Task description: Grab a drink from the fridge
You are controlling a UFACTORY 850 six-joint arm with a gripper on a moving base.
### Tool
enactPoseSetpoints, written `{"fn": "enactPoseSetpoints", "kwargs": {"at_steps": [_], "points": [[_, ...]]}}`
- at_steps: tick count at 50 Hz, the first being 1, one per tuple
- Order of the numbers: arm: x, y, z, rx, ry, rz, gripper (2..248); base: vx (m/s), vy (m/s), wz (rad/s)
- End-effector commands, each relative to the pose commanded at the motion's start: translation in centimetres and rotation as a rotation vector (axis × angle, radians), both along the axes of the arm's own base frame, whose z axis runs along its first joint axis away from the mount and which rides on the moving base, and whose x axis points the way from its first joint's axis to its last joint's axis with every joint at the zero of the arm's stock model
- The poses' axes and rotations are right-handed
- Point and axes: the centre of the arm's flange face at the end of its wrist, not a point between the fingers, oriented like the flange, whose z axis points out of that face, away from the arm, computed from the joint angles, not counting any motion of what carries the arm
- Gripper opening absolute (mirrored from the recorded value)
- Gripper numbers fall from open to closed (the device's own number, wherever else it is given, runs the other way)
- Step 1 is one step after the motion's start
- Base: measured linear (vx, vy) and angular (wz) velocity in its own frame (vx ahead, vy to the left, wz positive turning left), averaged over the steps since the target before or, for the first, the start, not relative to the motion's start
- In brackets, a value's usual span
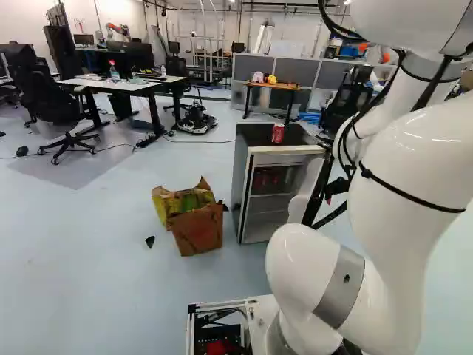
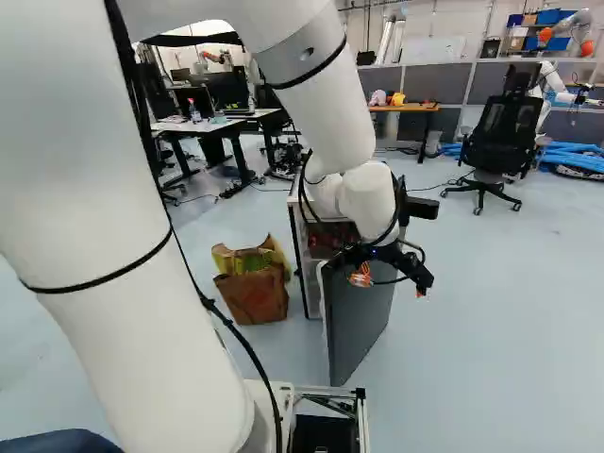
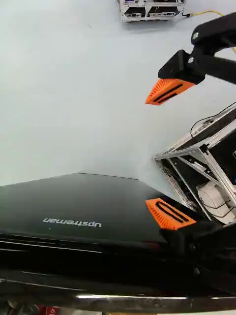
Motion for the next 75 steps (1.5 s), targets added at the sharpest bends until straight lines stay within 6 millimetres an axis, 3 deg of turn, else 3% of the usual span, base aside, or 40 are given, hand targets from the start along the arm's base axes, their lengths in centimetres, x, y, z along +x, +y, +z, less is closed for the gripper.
{"fn": "enactPoseSetpoints", "kwargs": {"at_steps": [47, 75], "points": [[4.4, 3.8, 0.6, -0.111, -0.122, 0.239, 247, 0.0, 0.0, 0.0], [5.9, 6.5, 0.6, -0.113, -0.121, 0.331, 247, 0.0, 0.0, 0.0]]}}
